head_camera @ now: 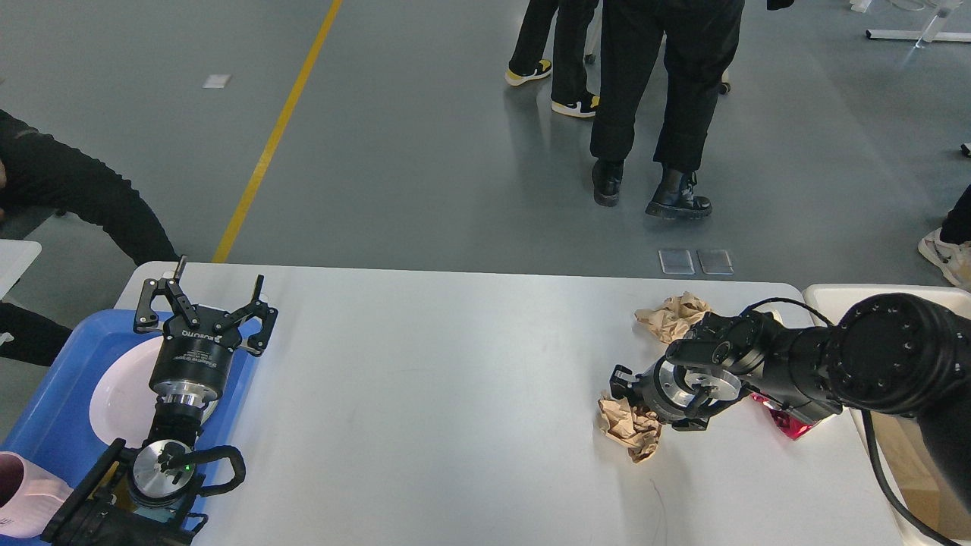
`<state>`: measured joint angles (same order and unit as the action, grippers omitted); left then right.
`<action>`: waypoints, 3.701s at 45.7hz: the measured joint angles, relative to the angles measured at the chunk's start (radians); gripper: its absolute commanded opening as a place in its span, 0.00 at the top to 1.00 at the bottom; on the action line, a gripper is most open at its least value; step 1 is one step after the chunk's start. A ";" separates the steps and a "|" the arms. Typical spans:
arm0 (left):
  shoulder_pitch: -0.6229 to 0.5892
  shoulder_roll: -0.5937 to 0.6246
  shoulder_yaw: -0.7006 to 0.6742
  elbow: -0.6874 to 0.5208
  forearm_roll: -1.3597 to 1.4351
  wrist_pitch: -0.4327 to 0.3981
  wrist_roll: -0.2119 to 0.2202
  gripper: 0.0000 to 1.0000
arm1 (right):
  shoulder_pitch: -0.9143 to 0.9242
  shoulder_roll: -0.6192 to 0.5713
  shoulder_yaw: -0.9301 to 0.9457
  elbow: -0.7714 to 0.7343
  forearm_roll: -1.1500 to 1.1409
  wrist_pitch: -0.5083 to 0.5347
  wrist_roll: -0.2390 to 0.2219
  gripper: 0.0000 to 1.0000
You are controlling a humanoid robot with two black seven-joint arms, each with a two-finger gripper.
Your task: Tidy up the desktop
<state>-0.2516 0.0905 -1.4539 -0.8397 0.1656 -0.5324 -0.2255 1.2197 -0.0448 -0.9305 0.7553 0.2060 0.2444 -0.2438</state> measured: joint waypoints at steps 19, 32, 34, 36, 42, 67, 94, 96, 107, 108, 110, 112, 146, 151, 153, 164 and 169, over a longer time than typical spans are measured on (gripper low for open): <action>0.000 0.000 0.000 0.000 0.000 0.000 0.000 0.04 | 0.098 -0.048 -0.008 0.129 0.006 0.039 0.001 1.00; 0.000 0.000 0.000 0.000 0.000 0.000 0.000 0.04 | 0.495 -0.133 -0.160 0.445 0.000 0.191 0.002 1.00; 0.000 0.000 0.000 0.000 0.000 0.000 0.000 0.04 | 0.566 -0.133 -0.191 0.498 -0.001 0.214 0.001 1.00; 0.000 0.000 0.000 0.000 0.000 0.000 0.000 0.04 | 0.640 -0.133 -0.216 0.550 -0.004 0.243 0.002 1.00; 0.000 0.000 0.000 0.000 0.000 0.000 0.000 0.04 | 0.842 -0.139 -0.257 0.692 -0.008 0.335 0.003 1.00; 0.000 0.000 0.001 0.000 0.000 0.000 0.000 0.04 | 0.941 -0.315 -0.428 0.729 0.008 0.239 0.005 1.00; 0.000 0.000 0.001 0.001 0.000 0.001 0.000 0.04 | 0.125 -0.671 -0.214 -0.060 -0.001 0.120 0.007 1.00; 0.000 0.001 0.001 0.001 0.000 0.001 0.000 0.04 | 0.042 -0.670 -0.173 -0.129 -0.001 0.110 0.006 1.00; 0.000 0.001 0.000 0.001 0.000 0.001 -0.001 0.04 | -0.383 -0.570 0.039 -0.475 -0.001 -0.029 0.009 1.00; 0.000 0.001 0.000 0.001 0.000 0.001 -0.001 0.04 | -0.419 -0.549 0.055 -0.504 -0.001 -0.046 0.009 1.00; 0.000 0.002 0.000 0.001 0.000 0.001 -0.001 0.04 | -0.475 -0.511 0.079 -0.548 0.000 -0.074 0.010 1.00; 0.000 0.002 0.000 0.001 0.000 0.001 -0.001 0.04 | -0.532 -0.468 0.102 -0.593 0.001 -0.108 0.010 1.00; 0.000 0.001 0.000 0.001 0.000 0.000 0.000 0.04 | -0.685 -0.312 0.142 -0.698 0.007 -0.346 0.010 0.00; 0.000 0.001 0.000 0.001 0.000 0.000 0.000 0.04 | -0.678 -0.314 0.142 -0.693 0.007 -0.354 0.011 0.00; 0.000 0.001 0.000 0.001 0.000 0.000 0.000 0.04 | -0.677 -0.314 0.142 -0.692 0.007 -0.354 0.011 0.00; 0.000 0.001 0.000 0.001 0.000 0.000 0.000 0.04 | -0.675 -0.314 0.143 -0.686 0.007 -0.355 0.011 0.00; 0.000 0.001 0.000 0.001 0.000 0.000 0.000 0.04 | -0.675 -0.314 0.143 -0.685 0.007 -0.355 0.011 0.00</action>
<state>-0.2516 0.0915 -1.4541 -0.8390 0.1656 -0.5325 -0.2259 0.5445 -0.3590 -0.7870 0.0705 0.2133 -0.1105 -0.2332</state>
